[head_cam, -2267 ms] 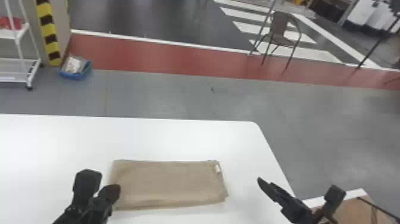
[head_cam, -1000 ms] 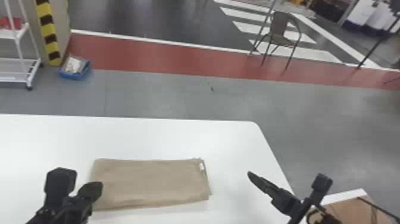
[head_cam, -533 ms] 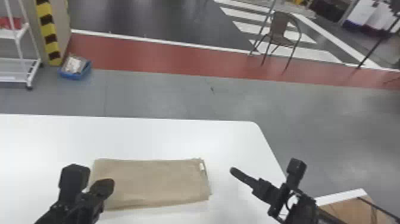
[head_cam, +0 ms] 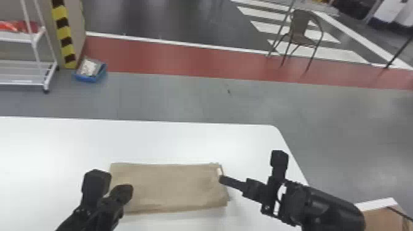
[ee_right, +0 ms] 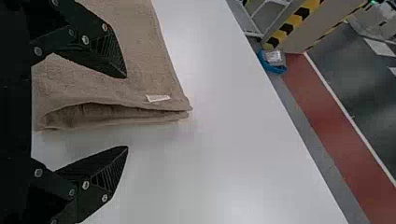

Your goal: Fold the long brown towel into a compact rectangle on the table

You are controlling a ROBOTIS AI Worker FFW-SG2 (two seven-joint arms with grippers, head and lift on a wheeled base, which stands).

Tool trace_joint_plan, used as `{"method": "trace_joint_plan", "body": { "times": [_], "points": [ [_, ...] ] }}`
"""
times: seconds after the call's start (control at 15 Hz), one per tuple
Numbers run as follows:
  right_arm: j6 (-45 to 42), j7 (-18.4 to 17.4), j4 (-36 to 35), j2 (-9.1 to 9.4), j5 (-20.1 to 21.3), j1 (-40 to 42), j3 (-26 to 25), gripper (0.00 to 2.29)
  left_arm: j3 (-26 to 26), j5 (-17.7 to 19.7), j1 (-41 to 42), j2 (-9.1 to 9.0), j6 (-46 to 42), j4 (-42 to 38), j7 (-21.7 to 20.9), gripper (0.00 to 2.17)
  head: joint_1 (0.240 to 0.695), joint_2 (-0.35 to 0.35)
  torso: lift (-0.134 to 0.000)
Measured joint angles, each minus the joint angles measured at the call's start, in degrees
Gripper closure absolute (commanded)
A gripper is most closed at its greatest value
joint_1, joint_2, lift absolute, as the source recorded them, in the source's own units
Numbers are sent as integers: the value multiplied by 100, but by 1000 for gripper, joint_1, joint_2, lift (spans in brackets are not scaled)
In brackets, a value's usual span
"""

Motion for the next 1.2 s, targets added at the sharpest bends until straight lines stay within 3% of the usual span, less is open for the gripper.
{"method": "trace_joint_plan", "body": {
  "times": [0.27, 0.67, 1.2],
  "points": [
    [851, -94, 0, 1, 314, -345, 109, 407, 12, 0, 5, 19, -29, -10, -38, 1791, 695, -265, 0],
    [1075, -76, 372, -70, 590, -867, 114, 407, 0, 0, 6, 5, -25, -20, -36, 1791, 695, -270, 0],
    [382, 63, 1241, -131, 800, -1163, 98, 410, 0, -7, 10, 11, -54, 4, -51, 1791, 695, -274, 0]
  ]
}}
